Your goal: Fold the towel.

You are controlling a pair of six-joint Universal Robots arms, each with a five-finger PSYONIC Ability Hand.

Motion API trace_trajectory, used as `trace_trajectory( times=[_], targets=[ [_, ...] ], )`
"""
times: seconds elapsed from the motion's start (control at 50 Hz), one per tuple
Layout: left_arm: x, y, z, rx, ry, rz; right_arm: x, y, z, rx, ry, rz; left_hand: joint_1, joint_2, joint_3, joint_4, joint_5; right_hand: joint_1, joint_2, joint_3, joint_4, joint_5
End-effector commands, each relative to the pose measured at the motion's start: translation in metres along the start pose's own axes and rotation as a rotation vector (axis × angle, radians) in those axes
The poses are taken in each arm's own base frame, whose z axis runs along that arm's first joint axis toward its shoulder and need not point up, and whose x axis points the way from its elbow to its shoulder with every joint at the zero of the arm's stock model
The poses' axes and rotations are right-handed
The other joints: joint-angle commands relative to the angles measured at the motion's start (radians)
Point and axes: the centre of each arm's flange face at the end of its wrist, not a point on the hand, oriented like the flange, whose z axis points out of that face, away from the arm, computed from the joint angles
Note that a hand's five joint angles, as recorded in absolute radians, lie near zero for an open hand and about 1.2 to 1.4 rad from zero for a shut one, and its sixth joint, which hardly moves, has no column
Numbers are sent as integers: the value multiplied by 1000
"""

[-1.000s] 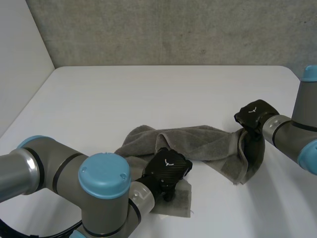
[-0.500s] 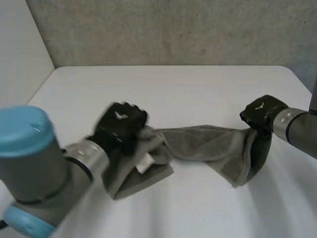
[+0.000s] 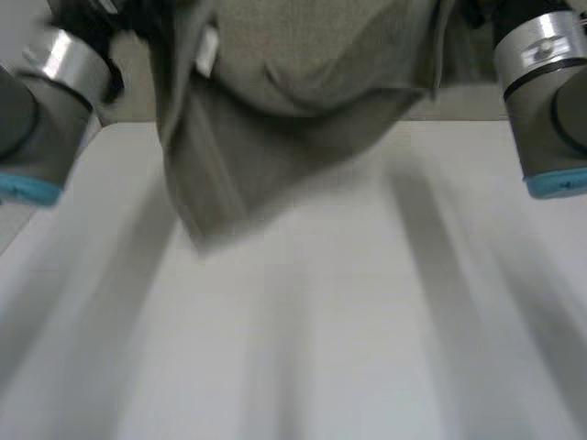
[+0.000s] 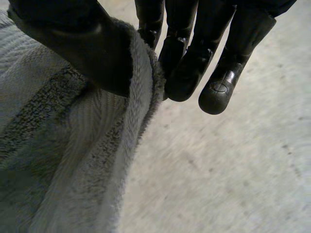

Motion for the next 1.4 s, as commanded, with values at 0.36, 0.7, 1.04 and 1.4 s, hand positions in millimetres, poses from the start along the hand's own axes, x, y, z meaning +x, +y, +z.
trace_trajectory(
  times=[0.36,0.7,1.04,1.4],
  targets=[
    [6,144,-114,-474,181,-69,-58,131,-111,-800,-464,91,-63,-110,-156,-133,-269,62,83,60,51,47],
    [12,148,-153,-580,260,187,-31,168,-123,-957,-391,34,-557,-603,-649,-626,-762,-511,-489,-512,-522,-525],
    [26,94,-156,-568,245,165,-35,109,-139,-673,-465,47,-949,-996,-1042,-1019,-1155,-1160,-1138,-1162,-1171,-1174],
    [60,132,-183,-741,62,200,-80,112,-214,-764,-661,-16,-923,-970,-1016,-993,-1129,-1076,-1055,-1078,-1087,-1091]
  ],
)
